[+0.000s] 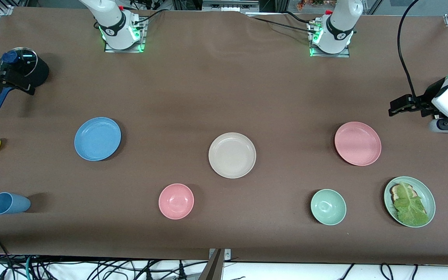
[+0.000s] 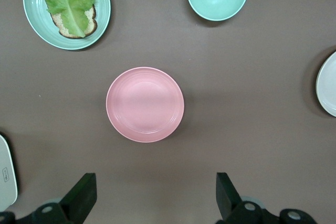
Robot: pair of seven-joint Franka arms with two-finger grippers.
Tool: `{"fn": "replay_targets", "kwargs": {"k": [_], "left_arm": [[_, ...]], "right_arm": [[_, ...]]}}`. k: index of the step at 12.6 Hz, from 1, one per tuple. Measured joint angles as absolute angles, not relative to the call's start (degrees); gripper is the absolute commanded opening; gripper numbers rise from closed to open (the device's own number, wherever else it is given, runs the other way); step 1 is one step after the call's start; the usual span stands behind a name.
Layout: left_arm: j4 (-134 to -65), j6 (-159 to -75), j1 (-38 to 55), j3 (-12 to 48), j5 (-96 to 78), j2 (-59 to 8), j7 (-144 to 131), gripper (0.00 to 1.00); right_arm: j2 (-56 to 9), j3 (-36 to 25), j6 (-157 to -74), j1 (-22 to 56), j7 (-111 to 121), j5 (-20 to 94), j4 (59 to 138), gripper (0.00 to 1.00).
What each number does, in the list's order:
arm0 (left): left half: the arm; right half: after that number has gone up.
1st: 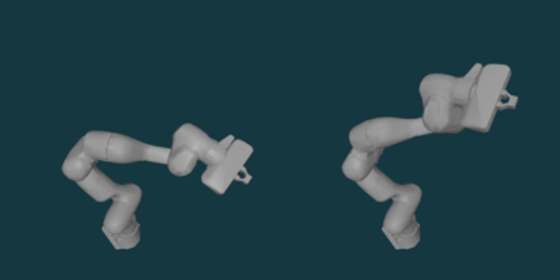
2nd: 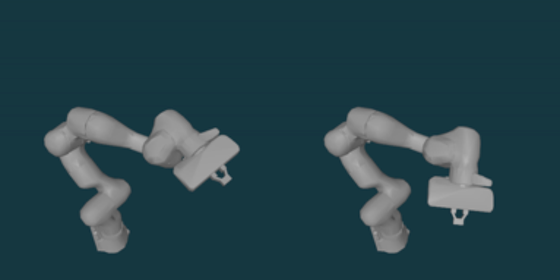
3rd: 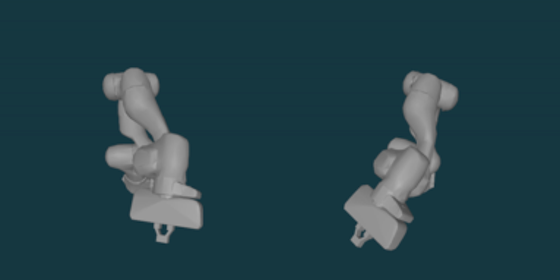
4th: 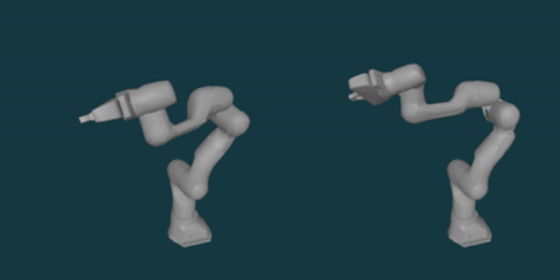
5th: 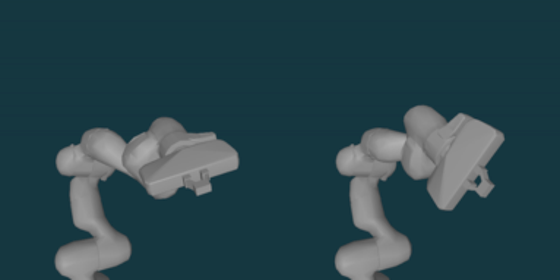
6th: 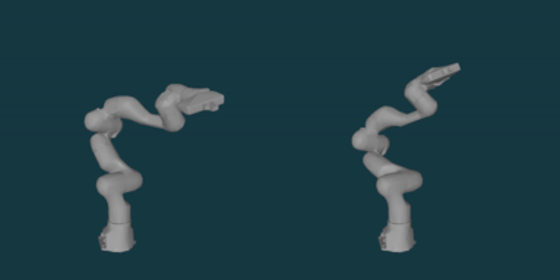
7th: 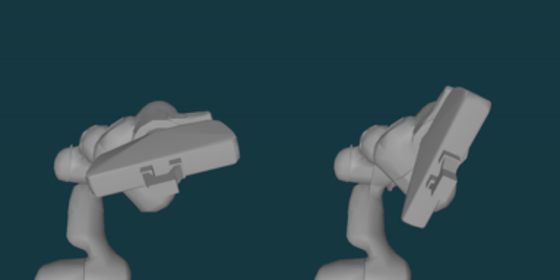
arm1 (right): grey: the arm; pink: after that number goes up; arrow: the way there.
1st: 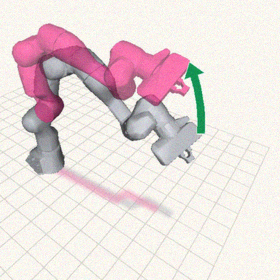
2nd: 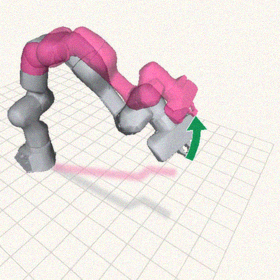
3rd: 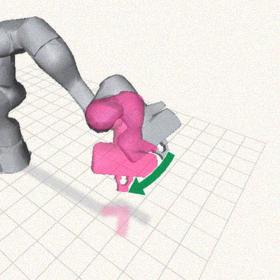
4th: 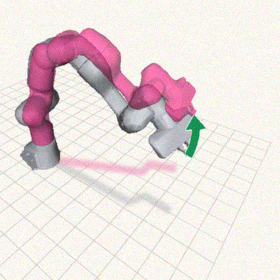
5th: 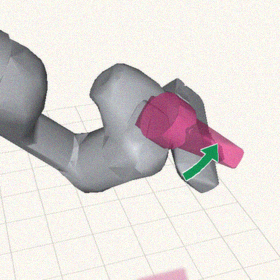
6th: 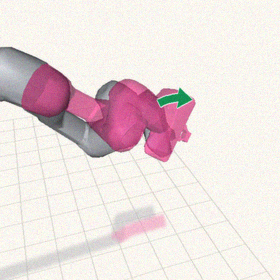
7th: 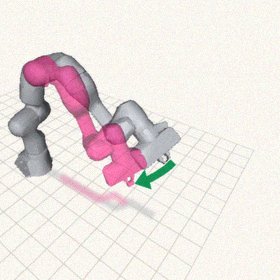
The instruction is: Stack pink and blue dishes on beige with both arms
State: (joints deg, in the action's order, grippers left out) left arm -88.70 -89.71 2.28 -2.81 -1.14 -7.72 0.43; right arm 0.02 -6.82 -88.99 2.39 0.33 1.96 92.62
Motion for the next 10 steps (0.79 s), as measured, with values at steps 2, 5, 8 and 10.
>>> {"fn": "replay_targets", "kwargs": {"k": [2,5,8,10], "left_arm": [[-88.88,-89.70,2.72,-2.50,-1.10,-9.56,0.43,1.00],[-88.99,-89.71,3.01,-2.35,-1.05,-13.16,0.43,1.00],[-89.15,-89.80,1.87,-2.60,-2.44,-16.69,0.29,1.00],[-89.56,-91.85,-0.28,-2.76,-5.65,-19.66,0.27,1.00]], "right_arm": [[0.02,-6.83,-88.85,2.39,0.33,1.96,92.62,1.00],[0.02,-6.83,-88.82,2.39,0.33,1.96,92.62,1.00],[0.03,-6.83,-88.76,2.38,0.33,1.96,92.62,1.00],[0.04,-6.83,-88.71,2.39,0.32,1.96,92.62,1.00]]}}
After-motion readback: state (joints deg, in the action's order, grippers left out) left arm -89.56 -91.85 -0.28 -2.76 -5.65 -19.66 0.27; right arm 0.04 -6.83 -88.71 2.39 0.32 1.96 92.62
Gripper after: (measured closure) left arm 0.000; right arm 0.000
